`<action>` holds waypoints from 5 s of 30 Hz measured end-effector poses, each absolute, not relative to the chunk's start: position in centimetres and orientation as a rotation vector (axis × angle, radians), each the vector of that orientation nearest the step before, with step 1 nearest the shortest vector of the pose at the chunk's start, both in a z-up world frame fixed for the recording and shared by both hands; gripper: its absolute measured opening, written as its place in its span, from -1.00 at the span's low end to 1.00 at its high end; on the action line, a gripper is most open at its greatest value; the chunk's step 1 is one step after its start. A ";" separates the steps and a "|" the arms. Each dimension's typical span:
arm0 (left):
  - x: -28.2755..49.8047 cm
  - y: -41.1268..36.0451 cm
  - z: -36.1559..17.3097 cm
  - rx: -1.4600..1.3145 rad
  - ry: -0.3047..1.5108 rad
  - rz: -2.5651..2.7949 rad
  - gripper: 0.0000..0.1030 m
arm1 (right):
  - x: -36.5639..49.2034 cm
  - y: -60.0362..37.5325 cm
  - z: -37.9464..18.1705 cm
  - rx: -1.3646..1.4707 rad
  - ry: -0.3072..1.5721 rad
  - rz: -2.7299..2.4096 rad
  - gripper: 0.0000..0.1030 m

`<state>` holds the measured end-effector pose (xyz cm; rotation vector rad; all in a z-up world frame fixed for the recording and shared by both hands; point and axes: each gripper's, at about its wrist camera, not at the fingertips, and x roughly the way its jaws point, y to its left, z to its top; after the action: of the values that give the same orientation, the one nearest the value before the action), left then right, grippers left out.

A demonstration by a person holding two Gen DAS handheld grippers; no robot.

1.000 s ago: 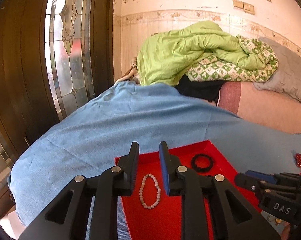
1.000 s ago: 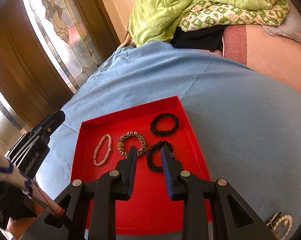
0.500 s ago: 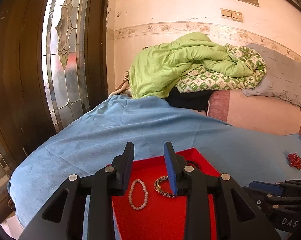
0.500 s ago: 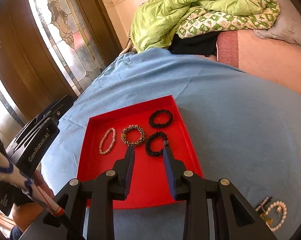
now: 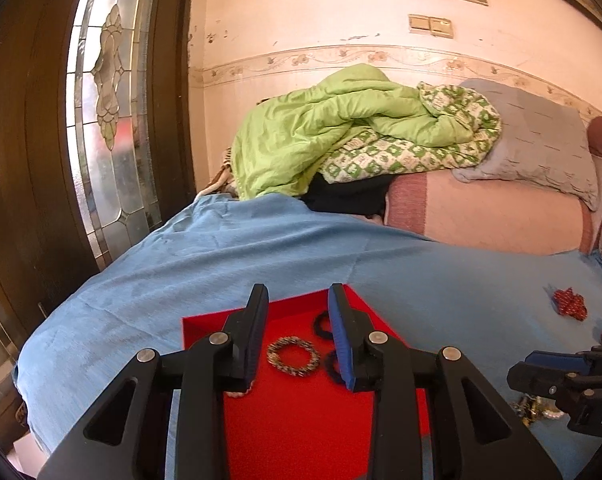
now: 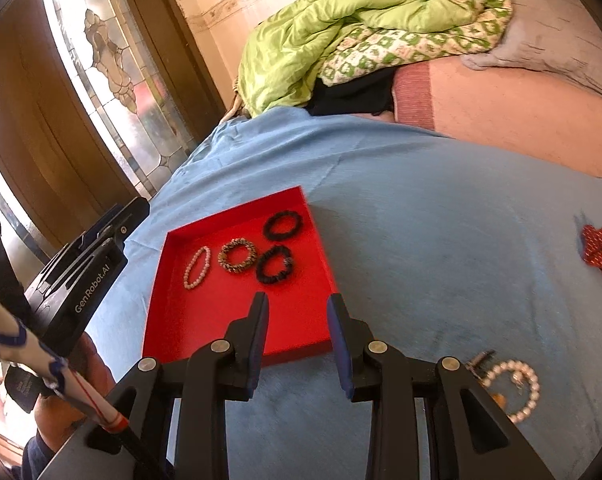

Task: Organize jewelry
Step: 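Move both tools from the tray to the remaining jewelry on the sheet, then close the right tool on the large pearl bracelet while the left tool grasps the gold round pendant, then carry the gold pendant and the large pearl bracelet over the red tray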

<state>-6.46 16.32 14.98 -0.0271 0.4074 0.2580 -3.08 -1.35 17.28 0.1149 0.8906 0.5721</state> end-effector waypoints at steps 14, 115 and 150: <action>-8.7 6.0 11.9 0.078 0.531 -0.010 -0.42 | -5.5 -14.7 16.0 0.203 0.874 0.401 -0.30; -2.7 -5.0 10.3 0.112 0.688 -0.419 -0.64 | -6.3 -24.9 15.5 0.352 0.704 0.386 -0.79; -0.8 20.2 11.0 -0.201 0.736 -0.034 -0.64 | -2.7 -0.3 17.0 0.252 0.807 0.697 -0.79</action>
<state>-0.80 20.15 10.96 -0.2006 0.7356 -0.0343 -2.71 -0.34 17.04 0.2522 0.8073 0.6969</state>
